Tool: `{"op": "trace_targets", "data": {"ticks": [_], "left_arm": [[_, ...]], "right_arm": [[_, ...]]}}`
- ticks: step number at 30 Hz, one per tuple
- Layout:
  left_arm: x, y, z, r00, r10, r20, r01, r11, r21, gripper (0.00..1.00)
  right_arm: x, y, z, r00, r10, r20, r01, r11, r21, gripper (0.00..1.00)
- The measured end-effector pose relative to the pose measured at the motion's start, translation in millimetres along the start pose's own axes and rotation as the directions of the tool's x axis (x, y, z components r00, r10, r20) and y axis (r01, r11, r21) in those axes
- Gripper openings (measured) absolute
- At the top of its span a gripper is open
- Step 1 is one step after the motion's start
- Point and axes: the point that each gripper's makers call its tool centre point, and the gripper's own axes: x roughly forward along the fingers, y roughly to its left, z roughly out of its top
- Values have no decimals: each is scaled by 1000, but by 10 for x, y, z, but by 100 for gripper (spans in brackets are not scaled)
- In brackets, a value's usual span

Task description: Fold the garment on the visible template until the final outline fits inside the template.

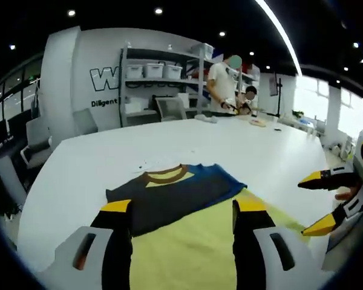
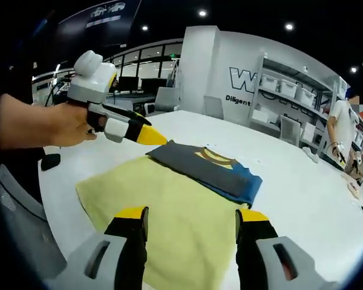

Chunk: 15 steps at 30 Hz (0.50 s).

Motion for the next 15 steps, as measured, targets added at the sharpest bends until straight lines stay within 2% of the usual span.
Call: {"op": "trace_targets", "data": {"ticks": [8, 10, 15], "left_arm": [[-345, -10, -69, 1000, 12, 15, -11, 1000, -29, 60], [-478, -3, -145, 1000, 17, 1, -17, 999, -34, 60], [-656, 11, -238, 1000, 18, -14, -18, 999, -42, 59]], "right_arm": [[4, 49, -17, 1000, 14, -9, -14, 1000, -9, 55], [3, 65, -15, 1000, 18, -8, -18, 1000, -13, 55], [7, 84, -28, 1000, 24, -15, -25, 999, -20, 55]]}}
